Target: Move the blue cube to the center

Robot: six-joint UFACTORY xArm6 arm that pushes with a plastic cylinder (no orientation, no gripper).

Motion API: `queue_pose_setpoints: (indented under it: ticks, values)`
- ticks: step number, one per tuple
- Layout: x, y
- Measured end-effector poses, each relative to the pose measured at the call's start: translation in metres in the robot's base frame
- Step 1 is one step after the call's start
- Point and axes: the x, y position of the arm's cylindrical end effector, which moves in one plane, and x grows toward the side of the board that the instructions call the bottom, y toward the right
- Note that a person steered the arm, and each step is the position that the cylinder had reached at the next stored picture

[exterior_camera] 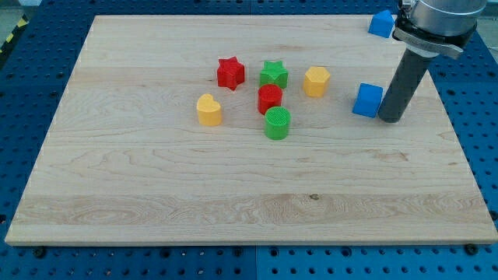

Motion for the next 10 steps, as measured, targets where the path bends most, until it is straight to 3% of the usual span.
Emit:
queue_pose_setpoints:
  ticks: [1, 2, 3, 4, 6, 7, 8, 10]
  values:
    - [-0.038, 0.028]
    - [-0.060, 0.000]
    - [-0.054, -0.042]
    - [-0.032, -0.043]
    - [0.052, -0.043]
    - [0.056, 0.004]
    - [0.097, 0.035]
    - [0.100, -0.008]
